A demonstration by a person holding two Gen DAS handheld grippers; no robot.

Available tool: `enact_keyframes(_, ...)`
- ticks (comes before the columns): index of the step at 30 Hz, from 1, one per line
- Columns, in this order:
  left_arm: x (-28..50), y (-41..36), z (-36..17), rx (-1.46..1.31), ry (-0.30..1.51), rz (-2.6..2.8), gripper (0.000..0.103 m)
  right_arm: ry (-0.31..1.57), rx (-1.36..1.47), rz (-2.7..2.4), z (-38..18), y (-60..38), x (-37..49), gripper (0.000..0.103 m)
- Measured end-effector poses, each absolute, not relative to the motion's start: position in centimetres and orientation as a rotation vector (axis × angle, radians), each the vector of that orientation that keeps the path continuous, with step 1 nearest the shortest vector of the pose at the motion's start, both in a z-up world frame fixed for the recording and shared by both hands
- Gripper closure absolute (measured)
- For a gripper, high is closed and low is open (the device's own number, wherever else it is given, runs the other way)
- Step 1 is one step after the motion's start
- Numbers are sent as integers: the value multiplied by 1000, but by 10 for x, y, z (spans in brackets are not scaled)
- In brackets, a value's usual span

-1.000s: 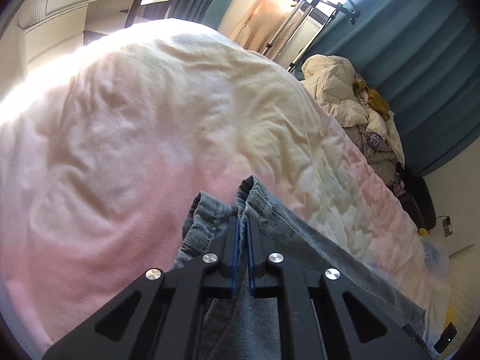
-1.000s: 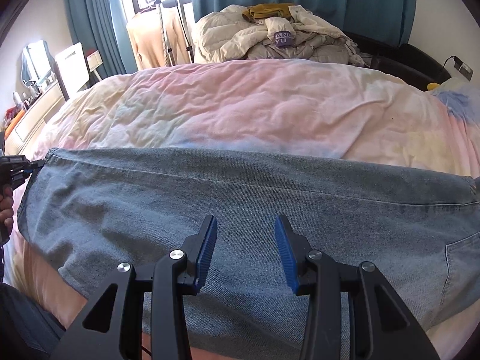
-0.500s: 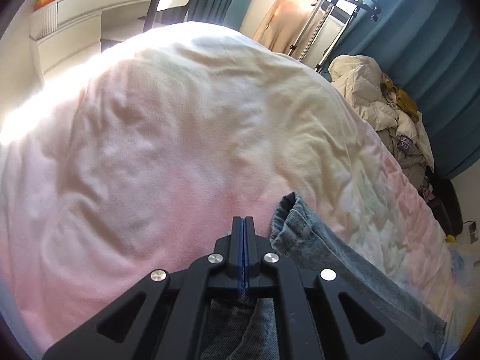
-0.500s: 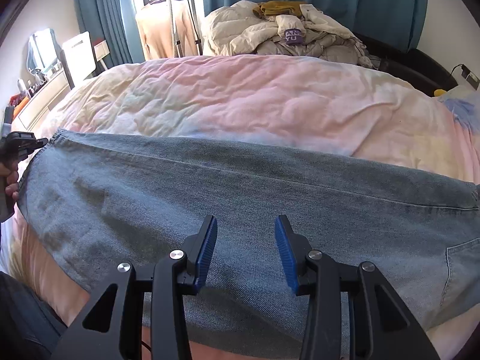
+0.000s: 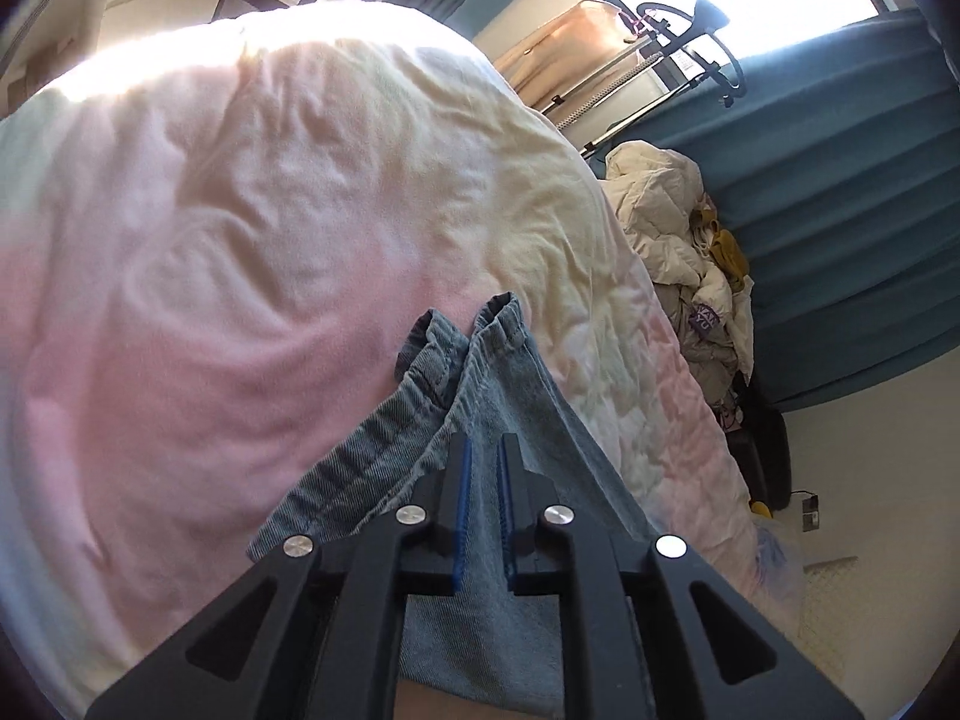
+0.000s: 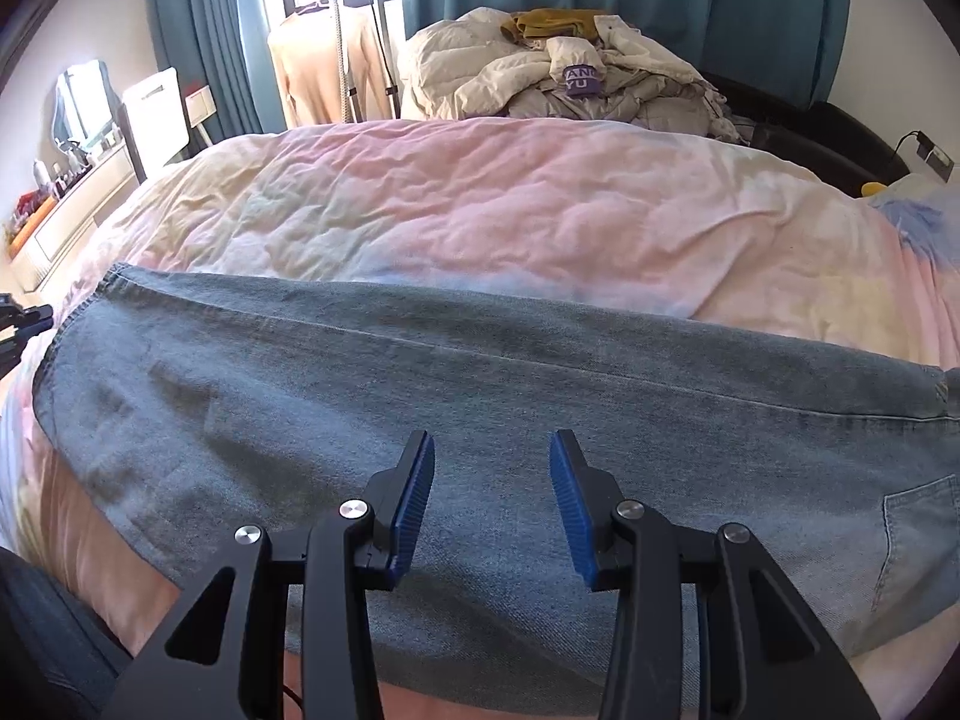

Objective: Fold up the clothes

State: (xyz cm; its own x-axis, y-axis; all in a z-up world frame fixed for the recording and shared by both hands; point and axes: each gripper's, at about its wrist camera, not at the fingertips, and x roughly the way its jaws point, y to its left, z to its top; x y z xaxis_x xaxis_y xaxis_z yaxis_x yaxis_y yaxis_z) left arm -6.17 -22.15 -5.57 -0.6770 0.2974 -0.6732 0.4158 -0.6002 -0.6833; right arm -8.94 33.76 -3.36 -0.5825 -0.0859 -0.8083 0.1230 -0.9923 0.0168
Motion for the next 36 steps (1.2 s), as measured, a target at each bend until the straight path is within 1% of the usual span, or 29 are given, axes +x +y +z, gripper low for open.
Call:
enact_keyframes(3, -41, -216, -62, 1208, 1498, -2415, 90, 39, 1387, -2708, -33, 344, -87, 63)
enact_keyframes(4, -35, -212, -66, 1210, 1542, -2408, 87, 28, 1388, -2713, -32, 347, -85, 63)
enact_keyframes(6, -25, -205, -75, 1235, 1689, -2392, 72, 2, 1386, -2722, -29, 353, -80, 63)
enact_keyframes(7, -21, -202, -79, 1235, 1761, -2373, 59, -11, 1380, -2727, -27, 355, -78, 63)
enact_keyframes(8, -17, -198, -81, 1221, 1813, -2361, 51, -26, 1371, -2732, -25, 357, -75, 63)
enact_keyframes(9, -15, -194, -81, 1212, 1836, -2361, 49, -44, 1362, -2736, -23, 359, -73, 63)
enact_keyframes(11, -12, -187, -78, 1207, 1814, -2385, 38, -83, 1345, -2741, -18, 363, -69, 63)
enact_keyframes(12, -10, -183, -76, 1203, 1795, -2398, 36, -102, 1336, -2743, -16, 364, -66, 63)
enact_keyframes(14, -4, -175, -76, 1199, 1777, -2406, 26, -114, 1327, -2751, -13, 366, -63, 63)
enact_keyframes(15, -2, -171, -79, 1218, 1779, -2398, 25, -116, 1327, -2754, -13, 367, -62, 63)
enact_keyframes(20, -7, -153, -110, 1429, 1778, -2270, 22, -134, 1361, -2763, -15, 373, -63, 63)
enact_keyframes(23, -19, -146, -120, 1512, 1704, -2261, 22, -154, 1368, -2779, -15, 376, -63, 63)
enact_keyframes(24, -26, -143, -123, 1544, 1703, -2265, 22, -167, 1363, -2782, -15, 378, -63, 63)
enact_keyframes(27, -34, -138, -135, 1545, 1697, -2223, 22, -203, 1349, -2791, -13, 383, -63, 63)
enact_keyframes(30, -37, -142, -144, 1489, 1753, -2173, 22, -229, 1339, -2816, -10, 388, -63, 63)
enact_keyframes(31, -37, -143, -146, 1467, 1767, -2160, 27, -241, 1329, -2835, -9, 390, -62, 63)
enact_keyframes(32, -38, -145, -145, 1433, 1754, -2176, 36, -262, 1312, -2853, -6, 394, -61, 63)
enact_keyframes(34, -39, -150, -144, 1372, 1753, -2188, 43, -324, 1269, -2892, 0, 404, -58, 63)
enact_keyframes(36, -42, -156, -146, 1320, 1782, -2182, 46, -396, 1227, -2927, 5, 414, -54, 63)
